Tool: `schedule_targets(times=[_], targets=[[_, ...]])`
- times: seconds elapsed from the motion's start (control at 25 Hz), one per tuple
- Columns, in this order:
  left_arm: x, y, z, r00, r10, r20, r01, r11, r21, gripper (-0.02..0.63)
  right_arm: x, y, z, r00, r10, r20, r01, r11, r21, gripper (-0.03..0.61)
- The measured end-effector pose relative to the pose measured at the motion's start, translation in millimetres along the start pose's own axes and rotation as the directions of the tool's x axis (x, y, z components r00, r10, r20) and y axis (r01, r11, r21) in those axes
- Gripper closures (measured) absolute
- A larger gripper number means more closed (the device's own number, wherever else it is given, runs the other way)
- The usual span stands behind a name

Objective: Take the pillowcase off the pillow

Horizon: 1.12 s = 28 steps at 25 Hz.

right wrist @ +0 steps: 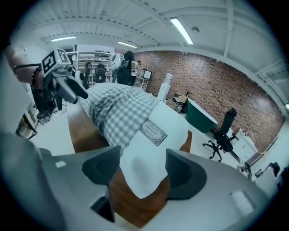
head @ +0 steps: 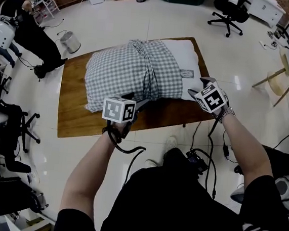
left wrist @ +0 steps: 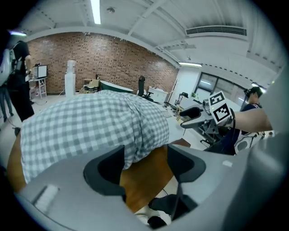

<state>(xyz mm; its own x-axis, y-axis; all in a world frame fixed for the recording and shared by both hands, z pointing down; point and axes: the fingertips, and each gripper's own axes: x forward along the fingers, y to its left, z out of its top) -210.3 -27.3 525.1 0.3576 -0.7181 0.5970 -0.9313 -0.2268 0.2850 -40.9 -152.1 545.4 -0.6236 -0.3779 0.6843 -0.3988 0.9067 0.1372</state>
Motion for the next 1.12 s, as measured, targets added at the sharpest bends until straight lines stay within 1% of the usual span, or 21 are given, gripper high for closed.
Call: schedule_targets(times=[0.12, 0.24, 0.32, 0.4, 0.48, 0.56, 0.68, 0.8, 0.84, 0.88, 0.92, 0.96, 1.04, 1.08, 1.12], targets=[[17, -1, -14, 0.998, 0.065, 0.021, -0.063, 0.994, -0.093, 0.291, 8, -9, -14, 1.0, -0.019, -0.016, 0.02, 0.998, 0.058, 0.25], [37, 10, -25, 0.99, 0.131, 0.043, -0.122, 0.977, -0.173, 0.287, 23, -12, -25, 1.0, -0.022, -0.022, 0.024, 0.994, 0.105, 0.239], [56, 26, -40, 0.986, 0.162, 0.046, -0.145, 0.956, -0.256, 0.288, 34, -13, -30, 1.0, -0.019, -0.024, 0.023, 0.988, 0.152, 0.233], [71, 39, -54, 0.978, 0.205, 0.049, -0.177, 0.926, -0.334, 0.288, 40, -15, -33, 1.0, -0.018, -0.018, 0.021, 0.981, 0.192, 0.233], [81, 45, -61, 0.967, 0.251, 0.048, -0.215, 0.9, -0.38, 0.288, 46, -18, -37, 1.0, -0.02, -0.014, 0.022, 0.98, 0.199, 0.232], [85, 49, -61, 0.96, 0.277, 0.048, -0.237, 0.888, -0.394, 0.288, 54, -15, -38, 1.0, -0.014, -0.01, 0.015, 0.981, 0.193, 0.229], [94, 57, -54, 0.947, 0.317, 0.044, -0.278, 0.883, -0.379, 0.288, 66, -15, -39, 1.0, 0.01, -0.008, -0.008, 0.983, 0.182, 0.229], [113, 65, -61, 0.93, 0.366, -0.007, -0.346, 0.871, -0.35, 0.297, 78, -22, -50, 0.999, 0.03, 0.011, -0.031, 0.986, 0.165, 0.233], [116, 65, -68, 0.926, 0.377, -0.024, -0.362, 0.868, -0.339, 0.312, 78, -21, -57, 0.999, 0.037, 0.015, -0.039, 0.987, 0.158, 0.236], [118, 63, -74, 0.923, 0.383, -0.034, -0.372, 0.866, -0.333, 0.353, 78, -20, -64, 0.999, 0.038, 0.018, -0.041, 0.988, 0.149, 0.249], [119, 60, -78, 0.922, 0.385, -0.036, -0.375, 0.865, -0.333, 0.414, 77, -21, -70, 0.999, 0.034, 0.023, -0.037, 0.989, 0.14, 0.305], [118, 59, -79, 0.921, 0.387, -0.03, -0.374, 0.864, -0.336, 0.459, 76, -23, -73, 0.999, 0.031, 0.028, -0.034, 0.991, 0.132, 0.351], [111, 62, -80, 0.918, 0.396, -0.016, -0.375, 0.857, -0.354, 0.591, 74, -25, -72, 0.999, 0.034, 0.038, -0.038, 0.992, 0.117, 0.447], [106, 65, -83, 0.916, 0.402, -0.013, -0.378, 0.85, -0.367, 0.604, 73, -26, -71, 0.998, 0.036, 0.042, -0.04, 0.993, 0.108, 0.477], [102, 68, -86, 0.913, 0.409, -0.011, -0.382, 0.842, -0.381, 0.604, 72, -27, -71, 0.998, 0.034, 0.047, -0.039, 0.994, 0.101, 0.499]])
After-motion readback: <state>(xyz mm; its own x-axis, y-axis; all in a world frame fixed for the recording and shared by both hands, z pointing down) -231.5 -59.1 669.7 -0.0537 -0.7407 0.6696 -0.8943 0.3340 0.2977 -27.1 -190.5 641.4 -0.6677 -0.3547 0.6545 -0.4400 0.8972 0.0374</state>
